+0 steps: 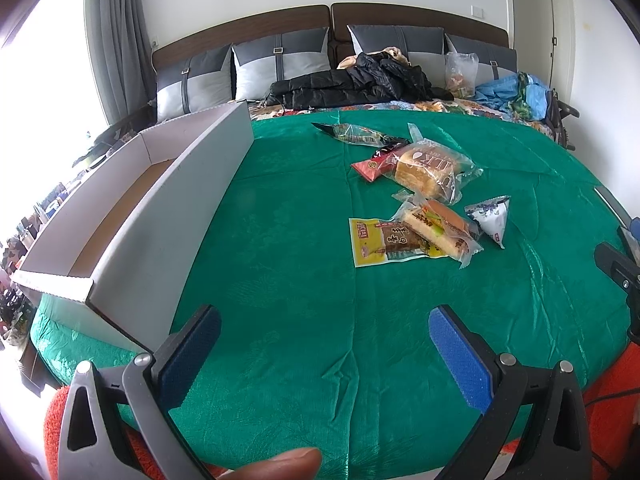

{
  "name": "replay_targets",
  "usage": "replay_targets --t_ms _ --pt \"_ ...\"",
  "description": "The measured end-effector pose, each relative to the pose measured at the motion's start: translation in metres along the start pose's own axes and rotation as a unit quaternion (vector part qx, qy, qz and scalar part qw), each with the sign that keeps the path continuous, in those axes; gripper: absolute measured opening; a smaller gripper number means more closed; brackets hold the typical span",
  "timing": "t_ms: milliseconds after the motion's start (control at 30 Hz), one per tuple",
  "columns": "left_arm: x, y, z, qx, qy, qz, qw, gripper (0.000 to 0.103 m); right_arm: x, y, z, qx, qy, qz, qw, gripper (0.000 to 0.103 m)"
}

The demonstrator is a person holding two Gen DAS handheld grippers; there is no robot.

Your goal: Organize snacks

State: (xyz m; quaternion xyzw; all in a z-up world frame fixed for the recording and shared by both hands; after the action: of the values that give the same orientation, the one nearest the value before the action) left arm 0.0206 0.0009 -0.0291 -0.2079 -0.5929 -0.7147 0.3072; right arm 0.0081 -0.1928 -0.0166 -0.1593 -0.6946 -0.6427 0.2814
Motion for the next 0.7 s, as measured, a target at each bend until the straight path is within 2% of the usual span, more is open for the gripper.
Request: replay_targets --t_ms 700 --pt "-0.0029 -0.004 -0.0039 -0.008 0.003 0.003 1.0 0.103 -0.0015 -0.0004 -0.0023 -0.004 0.001 0.002 1.0 0.093"
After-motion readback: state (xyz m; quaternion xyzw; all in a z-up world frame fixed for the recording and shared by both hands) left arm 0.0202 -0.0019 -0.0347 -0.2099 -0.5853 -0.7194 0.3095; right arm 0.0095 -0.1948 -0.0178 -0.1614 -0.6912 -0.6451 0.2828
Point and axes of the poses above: each gripper's, at about its wrist camera, not at the fingertips, and x roughly against the way its jaws point, z to its left, y to its top, the point moved 2 cm from there along -x, roughly the way its jaws point, and after that the axes turned 12 degrees about y, right-handed, at the moved point
